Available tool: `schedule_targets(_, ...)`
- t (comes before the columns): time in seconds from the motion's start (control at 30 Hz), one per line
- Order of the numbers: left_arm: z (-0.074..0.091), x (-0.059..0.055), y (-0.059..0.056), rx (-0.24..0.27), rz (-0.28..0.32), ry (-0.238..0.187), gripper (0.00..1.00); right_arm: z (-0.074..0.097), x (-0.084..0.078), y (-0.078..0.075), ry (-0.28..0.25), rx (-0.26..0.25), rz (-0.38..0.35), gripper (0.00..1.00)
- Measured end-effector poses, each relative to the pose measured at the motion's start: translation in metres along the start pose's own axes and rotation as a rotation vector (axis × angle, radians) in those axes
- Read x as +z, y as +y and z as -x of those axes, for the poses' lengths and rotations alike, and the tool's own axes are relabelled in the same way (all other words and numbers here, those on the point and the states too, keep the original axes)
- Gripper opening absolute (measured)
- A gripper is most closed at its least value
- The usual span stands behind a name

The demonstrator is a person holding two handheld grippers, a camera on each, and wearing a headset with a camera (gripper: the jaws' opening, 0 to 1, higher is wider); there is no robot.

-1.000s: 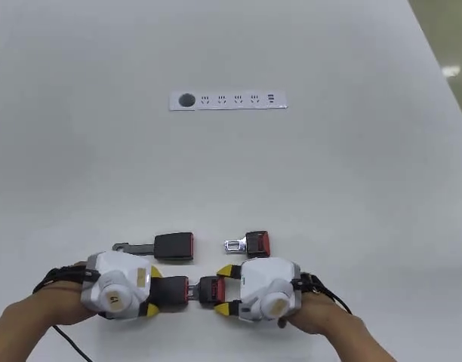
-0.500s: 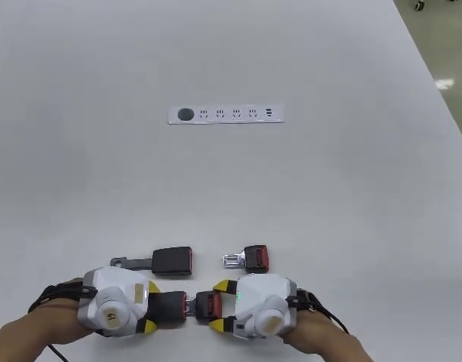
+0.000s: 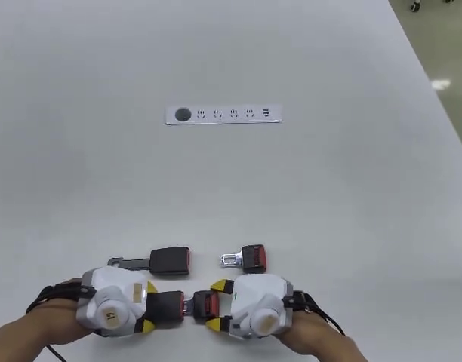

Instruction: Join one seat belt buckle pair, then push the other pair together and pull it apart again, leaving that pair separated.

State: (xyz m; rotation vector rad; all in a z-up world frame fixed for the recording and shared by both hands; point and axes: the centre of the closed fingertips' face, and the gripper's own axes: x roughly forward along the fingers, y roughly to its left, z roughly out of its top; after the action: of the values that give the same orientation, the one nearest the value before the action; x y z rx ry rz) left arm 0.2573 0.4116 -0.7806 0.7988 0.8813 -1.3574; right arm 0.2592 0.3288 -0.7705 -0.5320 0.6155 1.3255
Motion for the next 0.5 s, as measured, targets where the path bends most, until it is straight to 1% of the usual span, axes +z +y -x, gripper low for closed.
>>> schedule_targets(0.1,0.000,0.000,0.000,0.000,0.000,-0.001,0.31,-0.001,0.001,0.000,0.001,-0.001,0.000,0.28)
schedule_targets(0.13,-0.001,-0.001,0.000,0.002,0.001,0.000,0.31,-0.002,0.002,-0.001,-0.001,-0.012,-0.018,0.28)
schedule_targets(0.17,-0.001,-0.001,0.000,0.004,0.007,0.000,0.31,-0.005,0.004,0.001,-0.008,-0.011,-0.028,0.28)
schedule_targets(0.2,-0.001,0.000,0.000,0.005,0.006,0.002,0.31,-0.007,0.007,0.002,-0.013,-0.010,-0.014,0.28)
schedule_targets(0.27,0.000,0.000,0.000,0.007,0.008,0.006,0.31,-0.009,0.011,0.002,-0.007,-0.010,-0.010,0.28)
schedule_targets(0.3,0.001,-0.001,-0.001,0.003,0.007,0.012,0.31,-0.005,-0.002,-0.002,0.048,-0.041,-0.062,0.28)
schedule_targets(0.33,0.001,-0.001,-0.001,0.006,0.013,0.004,0.31,-0.011,0.001,-0.009,0.012,-0.015,-0.026,0.28)
schedule_targets(0.4,0.001,0.000,-0.001,0.006,0.008,0.000,0.31,-0.011,0.000,-0.013,0.004,-0.013,-0.023,0.28)
schedule_targets(0.47,0.001,0.000,0.000,0.006,0.006,0.007,0.31,-0.017,-0.001,-0.014,0.002,-0.018,-0.029,0.28)
schedule_targets(0.5,0.001,0.000,0.000,0.005,0.004,0.008,0.31,-0.016,-0.001,-0.012,0.001,-0.020,-0.030,0.28)
